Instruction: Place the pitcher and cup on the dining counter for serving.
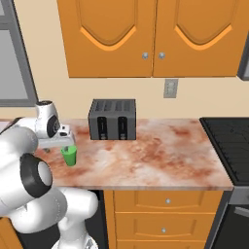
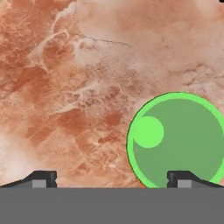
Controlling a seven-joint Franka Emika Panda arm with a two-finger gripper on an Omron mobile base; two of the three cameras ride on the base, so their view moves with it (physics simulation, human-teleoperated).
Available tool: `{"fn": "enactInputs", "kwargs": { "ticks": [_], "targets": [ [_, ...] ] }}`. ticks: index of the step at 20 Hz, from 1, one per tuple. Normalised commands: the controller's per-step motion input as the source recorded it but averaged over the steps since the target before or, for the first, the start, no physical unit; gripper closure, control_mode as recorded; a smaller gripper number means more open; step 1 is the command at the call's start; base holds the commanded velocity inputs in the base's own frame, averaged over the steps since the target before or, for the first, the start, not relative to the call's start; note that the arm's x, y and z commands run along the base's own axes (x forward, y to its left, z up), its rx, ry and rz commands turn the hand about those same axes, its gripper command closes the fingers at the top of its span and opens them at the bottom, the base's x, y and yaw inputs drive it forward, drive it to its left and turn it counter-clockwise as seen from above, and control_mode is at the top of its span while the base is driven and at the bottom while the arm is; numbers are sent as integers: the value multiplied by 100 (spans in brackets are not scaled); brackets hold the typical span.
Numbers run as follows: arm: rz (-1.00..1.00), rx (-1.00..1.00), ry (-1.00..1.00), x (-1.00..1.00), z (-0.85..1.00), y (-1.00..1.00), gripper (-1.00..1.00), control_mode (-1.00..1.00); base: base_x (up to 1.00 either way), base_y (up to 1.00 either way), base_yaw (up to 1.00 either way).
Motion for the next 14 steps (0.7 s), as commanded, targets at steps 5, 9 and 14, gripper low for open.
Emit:
{"fn": "enactInputs", "kwargs": {
  "ticks": [5, 9, 14],
  "targets": [
    [-3, 0, 4, 12, -37, 0, -100, -100, 0, 0, 0],
    [-2, 0, 0, 15, -33, 0, -100, -100, 0, 0, 0],
    [-2, 0, 0, 14, -26, 0, -100, -100, 0, 0, 0]
  ]
}}
